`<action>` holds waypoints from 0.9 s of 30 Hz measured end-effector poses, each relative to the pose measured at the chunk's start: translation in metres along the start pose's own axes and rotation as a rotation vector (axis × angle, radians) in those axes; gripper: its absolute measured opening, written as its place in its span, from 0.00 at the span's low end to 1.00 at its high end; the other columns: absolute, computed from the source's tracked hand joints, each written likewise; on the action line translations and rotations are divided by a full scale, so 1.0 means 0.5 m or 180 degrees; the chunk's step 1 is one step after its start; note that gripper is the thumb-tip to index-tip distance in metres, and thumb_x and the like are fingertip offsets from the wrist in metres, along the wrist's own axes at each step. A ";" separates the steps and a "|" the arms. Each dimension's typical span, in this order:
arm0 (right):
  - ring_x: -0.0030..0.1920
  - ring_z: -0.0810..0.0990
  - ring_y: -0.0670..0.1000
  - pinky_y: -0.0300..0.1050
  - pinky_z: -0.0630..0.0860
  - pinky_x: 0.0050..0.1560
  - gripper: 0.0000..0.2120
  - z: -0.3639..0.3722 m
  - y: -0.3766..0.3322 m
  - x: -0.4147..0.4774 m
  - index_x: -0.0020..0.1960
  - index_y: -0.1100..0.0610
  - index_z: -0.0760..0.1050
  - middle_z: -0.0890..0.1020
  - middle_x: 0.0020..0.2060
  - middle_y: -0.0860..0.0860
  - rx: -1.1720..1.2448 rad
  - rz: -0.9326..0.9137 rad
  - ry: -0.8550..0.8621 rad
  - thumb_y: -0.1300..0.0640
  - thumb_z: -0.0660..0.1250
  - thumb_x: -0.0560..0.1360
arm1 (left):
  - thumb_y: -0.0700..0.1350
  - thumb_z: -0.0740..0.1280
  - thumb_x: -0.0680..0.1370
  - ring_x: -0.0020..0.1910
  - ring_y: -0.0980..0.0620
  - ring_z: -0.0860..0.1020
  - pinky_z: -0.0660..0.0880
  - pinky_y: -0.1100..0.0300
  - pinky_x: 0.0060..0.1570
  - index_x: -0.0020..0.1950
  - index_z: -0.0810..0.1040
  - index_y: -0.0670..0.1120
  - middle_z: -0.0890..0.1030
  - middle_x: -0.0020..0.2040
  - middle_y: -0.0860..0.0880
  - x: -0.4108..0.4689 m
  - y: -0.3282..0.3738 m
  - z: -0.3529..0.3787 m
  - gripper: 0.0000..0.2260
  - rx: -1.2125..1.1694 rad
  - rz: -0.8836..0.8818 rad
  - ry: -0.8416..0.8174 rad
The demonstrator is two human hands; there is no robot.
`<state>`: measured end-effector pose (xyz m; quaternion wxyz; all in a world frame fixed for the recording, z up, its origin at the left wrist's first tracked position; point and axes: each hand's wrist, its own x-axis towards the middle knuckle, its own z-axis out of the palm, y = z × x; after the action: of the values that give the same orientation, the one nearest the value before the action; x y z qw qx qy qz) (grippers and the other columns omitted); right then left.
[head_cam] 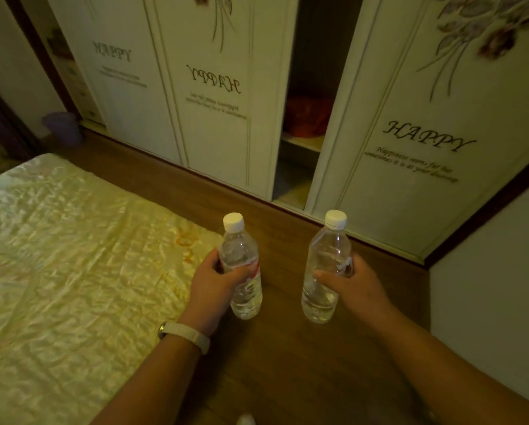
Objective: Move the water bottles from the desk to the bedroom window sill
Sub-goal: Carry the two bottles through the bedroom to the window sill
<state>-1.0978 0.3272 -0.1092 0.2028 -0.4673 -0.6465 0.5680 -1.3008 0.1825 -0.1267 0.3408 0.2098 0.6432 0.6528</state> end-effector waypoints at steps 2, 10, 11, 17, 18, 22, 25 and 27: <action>0.55 0.81 0.49 0.43 0.78 0.47 0.24 0.013 -0.020 0.039 0.64 0.49 0.73 0.82 0.56 0.46 0.0024 0.0011 0.0064 0.52 0.77 0.70 | 0.35 0.76 0.70 0.41 0.59 0.84 0.76 0.69 0.34 0.57 0.81 0.44 0.86 0.46 0.50 0.050 0.021 -0.002 0.16 -0.0001 0.0023 -0.0022; 0.58 0.81 0.49 0.45 0.79 0.52 0.27 0.038 -0.044 0.227 0.67 0.49 0.72 0.82 0.58 0.47 0.0169 0.0068 0.0088 0.52 0.77 0.71 | 0.38 0.77 0.70 0.45 0.53 0.85 0.78 0.60 0.40 0.55 0.83 0.47 0.87 0.47 0.51 0.241 0.019 0.021 0.16 0.0168 -0.0102 0.0079; 0.59 0.80 0.50 0.47 0.78 0.54 0.27 0.036 -0.045 0.256 0.67 0.50 0.72 0.81 0.58 0.47 0.0174 0.0099 0.0080 0.53 0.76 0.71 | 0.38 0.78 0.69 0.46 0.52 0.85 0.78 0.59 0.41 0.55 0.83 0.47 0.87 0.48 0.50 0.265 0.014 0.029 0.16 0.0206 -0.0138 0.0096; 0.61 0.79 0.51 0.44 0.77 0.51 0.29 0.009 -0.062 0.457 0.70 0.51 0.70 0.80 0.59 0.47 0.0454 0.0169 -0.0087 0.54 0.76 0.72 | 0.35 0.77 0.70 0.43 0.57 0.85 0.78 0.67 0.35 0.56 0.82 0.46 0.87 0.46 0.51 0.427 0.025 0.107 0.17 0.0369 -0.0235 0.0154; 0.60 0.79 0.51 0.42 0.76 0.49 0.29 0.001 -0.071 0.492 0.69 0.51 0.70 0.80 0.58 0.47 0.0465 0.0184 -0.0094 0.55 0.76 0.72 | 0.35 0.76 0.70 0.44 0.56 0.85 0.78 0.67 0.36 0.57 0.82 0.46 0.87 0.46 0.51 0.458 0.032 0.123 0.17 0.0397 -0.0258 0.0171; 0.54 0.77 0.46 0.38 0.74 0.44 0.26 -0.041 -0.115 0.628 0.67 0.49 0.70 0.78 0.54 0.43 0.0343 0.0217 -0.0197 0.54 0.76 0.72 | 0.37 0.77 0.70 0.48 0.53 0.85 0.79 0.60 0.43 0.59 0.82 0.48 0.87 0.49 0.51 0.582 0.063 0.187 0.19 0.0483 -0.0276 0.0232; 0.59 0.78 0.49 0.47 0.77 0.55 0.28 -0.073 -0.141 0.732 0.69 0.48 0.70 0.79 0.59 0.45 0.0199 0.0140 -0.0372 0.52 0.76 0.71 | 0.38 0.78 0.70 0.47 0.53 0.85 0.79 0.60 0.43 0.58 0.82 0.48 0.87 0.49 0.51 0.661 0.073 0.230 0.18 0.0481 -0.0244 0.0266; 0.60 0.77 0.50 0.50 0.76 0.59 0.30 -0.087 -0.164 0.794 0.70 0.48 0.69 0.78 0.61 0.46 0.0100 0.0098 -0.0412 0.52 0.76 0.72 | 0.39 0.78 0.69 0.48 0.54 0.85 0.79 0.60 0.44 0.58 0.82 0.49 0.87 0.49 0.51 0.709 0.078 0.250 0.18 0.0462 -0.0271 0.0324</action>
<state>-1.2850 0.6888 -0.1285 0.1591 -0.4363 -0.6420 0.6101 -1.4597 0.5250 -0.1360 0.3191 0.1729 0.7136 0.5992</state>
